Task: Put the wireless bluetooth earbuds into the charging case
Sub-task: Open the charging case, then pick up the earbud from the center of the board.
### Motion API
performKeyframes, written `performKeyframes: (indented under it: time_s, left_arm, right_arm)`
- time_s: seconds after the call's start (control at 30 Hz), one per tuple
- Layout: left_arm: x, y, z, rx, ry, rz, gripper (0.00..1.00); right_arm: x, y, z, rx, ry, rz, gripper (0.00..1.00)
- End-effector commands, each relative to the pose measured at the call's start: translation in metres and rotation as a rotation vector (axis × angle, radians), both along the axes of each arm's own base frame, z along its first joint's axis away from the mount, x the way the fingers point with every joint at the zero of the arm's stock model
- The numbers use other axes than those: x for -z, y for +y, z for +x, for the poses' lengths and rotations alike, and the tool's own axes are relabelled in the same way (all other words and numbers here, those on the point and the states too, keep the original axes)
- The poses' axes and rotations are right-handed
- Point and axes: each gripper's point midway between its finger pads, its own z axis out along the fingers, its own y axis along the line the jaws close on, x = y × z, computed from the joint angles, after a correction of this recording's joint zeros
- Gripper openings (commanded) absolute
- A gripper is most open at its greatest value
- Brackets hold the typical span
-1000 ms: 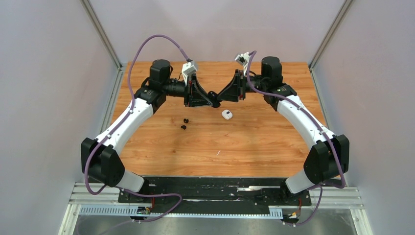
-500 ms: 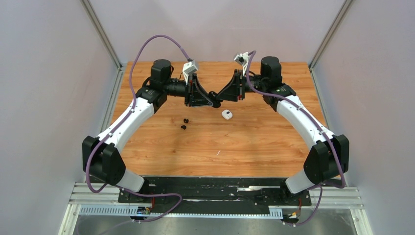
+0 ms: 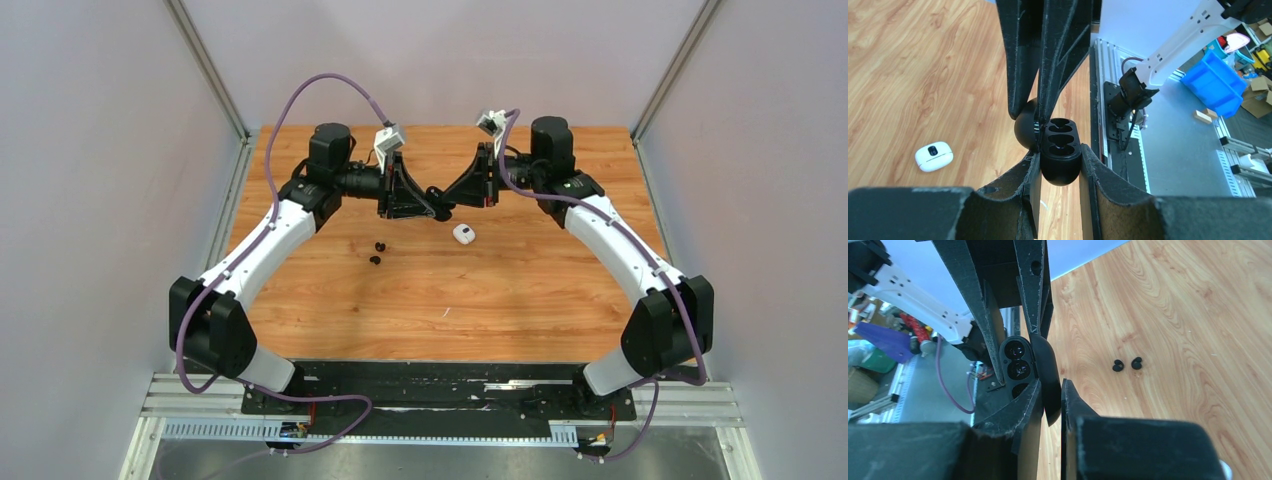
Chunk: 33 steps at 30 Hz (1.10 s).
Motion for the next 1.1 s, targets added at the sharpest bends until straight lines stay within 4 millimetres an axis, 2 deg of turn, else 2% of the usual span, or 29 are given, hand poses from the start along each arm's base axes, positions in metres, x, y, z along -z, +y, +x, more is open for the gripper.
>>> performKeyframes:
  time_s: [0.0, 0.03, 0.13, 0.2, 0.33, 0.53, 0.63, 0.8, 0.9, 0.93, 0.97, 1.0, 1.07]
  left_arm:
    - [0.005, -0.003, 0.01, -0.056, -0.026, 0.012, 0.1]
    - [0.009, -0.002, 0.013, -0.079, -0.02, 0.022, 0.24]
    - [0.016, 0.002, 0.02, -0.136, -0.009, 0.048, 0.47]
    - [0.019, 0.006, 0.023, -0.164, -0.001, 0.067, 0.56]
    - [0.023, 0.015, 0.019, -0.171, -0.004, 0.113, 0.67]
    - [0.031, 0.031, 0.003, -0.167, -0.03, 0.176, 0.72]
    - [0.046, 0.041, 0.002, -0.205, -0.01, 0.234, 0.72]
    - [0.089, 0.067, 0.032, -0.451, 0.107, 0.426, 0.73]
    - [0.119, 0.094, 0.05, -0.589, 0.112, 0.589, 0.71]
    - [0.134, 0.101, 0.049, -0.587, 0.139, 0.661, 0.7]
    - [0.139, 0.11, 0.055, -0.622, 0.135, 0.714, 0.67]
    - [0.158, 0.117, 0.052, -0.607, 0.181, 0.785, 0.66]
    - [0.175, 0.127, 0.052, -0.619, 0.22, 0.863, 0.57]
  right_arm:
    - [-0.019, 0.002, 0.001, 0.067, -0.211, -0.047, 0.0]
    - [-0.018, 0.001, 0.003, 0.085, -0.282, -0.076, 0.0]
    - [-0.012, -0.006, 0.008, 0.154, -0.47, -0.179, 0.0]
    - [-0.009, -0.013, 0.013, 0.201, -0.568, -0.235, 0.0]
    - [-0.002, -0.029, 0.021, 0.282, -0.65, -0.317, 0.0]
    - [0.015, -0.046, 0.025, 0.312, -0.733, -0.415, 0.0]
    - [0.027, -0.055, 0.025, 0.306, -0.774, -0.48, 0.0]
    - [0.045, -0.074, 0.02, 0.297, -0.817, -0.589, 0.0]
    - [0.057, -0.086, 0.01, 0.291, -0.795, -0.64, 0.0]
    - [0.06, -0.088, 0.006, 0.288, -0.781, -0.648, 0.0]
    - [0.063, -0.09, 0.003, 0.286, -0.767, -0.653, 0.0]
    - [0.065, -0.091, 0.0, 0.284, -0.753, -0.657, 0.0]
    - [0.068, -0.093, -0.002, 0.29, -0.727, -0.66, 0.0]
